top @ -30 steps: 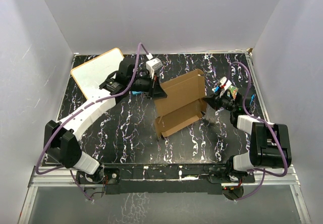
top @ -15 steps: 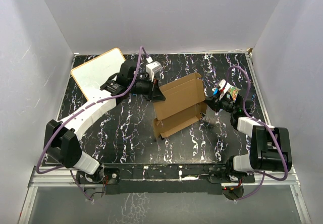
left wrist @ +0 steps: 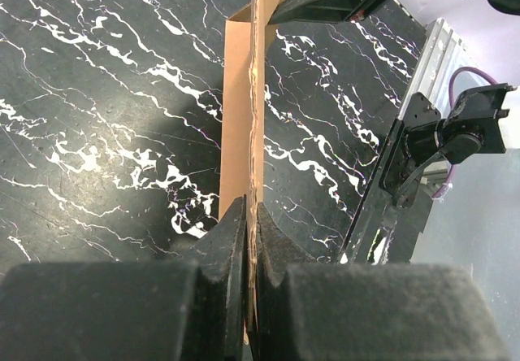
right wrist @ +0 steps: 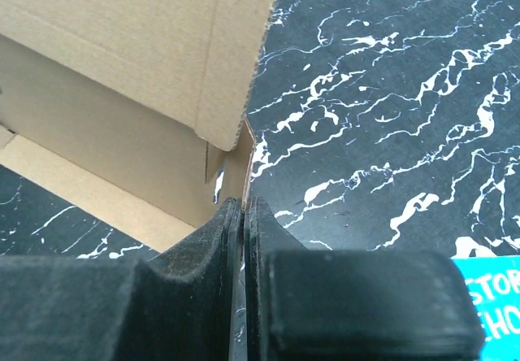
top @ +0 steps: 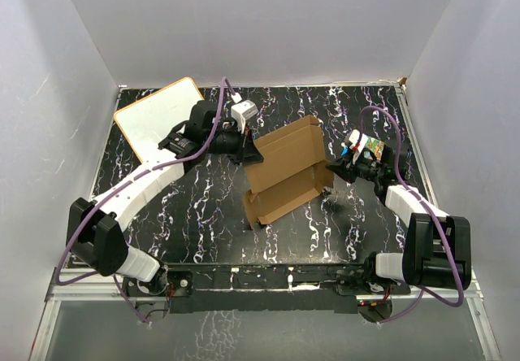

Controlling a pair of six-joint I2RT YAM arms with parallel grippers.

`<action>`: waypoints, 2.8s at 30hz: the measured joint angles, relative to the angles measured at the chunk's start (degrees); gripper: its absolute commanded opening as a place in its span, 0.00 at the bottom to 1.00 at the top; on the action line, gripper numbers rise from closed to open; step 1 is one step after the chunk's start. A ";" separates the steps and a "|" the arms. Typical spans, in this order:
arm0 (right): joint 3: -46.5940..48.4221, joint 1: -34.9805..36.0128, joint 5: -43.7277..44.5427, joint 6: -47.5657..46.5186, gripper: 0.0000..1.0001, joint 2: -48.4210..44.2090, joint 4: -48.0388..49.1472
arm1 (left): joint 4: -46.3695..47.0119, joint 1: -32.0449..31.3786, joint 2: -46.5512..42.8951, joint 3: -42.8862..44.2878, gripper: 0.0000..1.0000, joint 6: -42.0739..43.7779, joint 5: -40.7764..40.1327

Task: Fold the paper box

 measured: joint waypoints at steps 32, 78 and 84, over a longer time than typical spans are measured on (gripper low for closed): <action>15.91 -0.13 -9.68 -16.44 0.50 10.23 -38.12 | 1.86 -0.07 -1.92 -2.23 0.00 3.61 0.87; 23.30 2.56 9.77 -8.66 0.08 10.01 -41.46 | -3.23 -0.17 -2.01 1.46 0.00 7.04 -0.22; 23.43 3.08 6.10 -3.15 0.08 10.47 -33.92 | -10.32 -0.17 -0.81 9.84 0.00 12.72 -3.89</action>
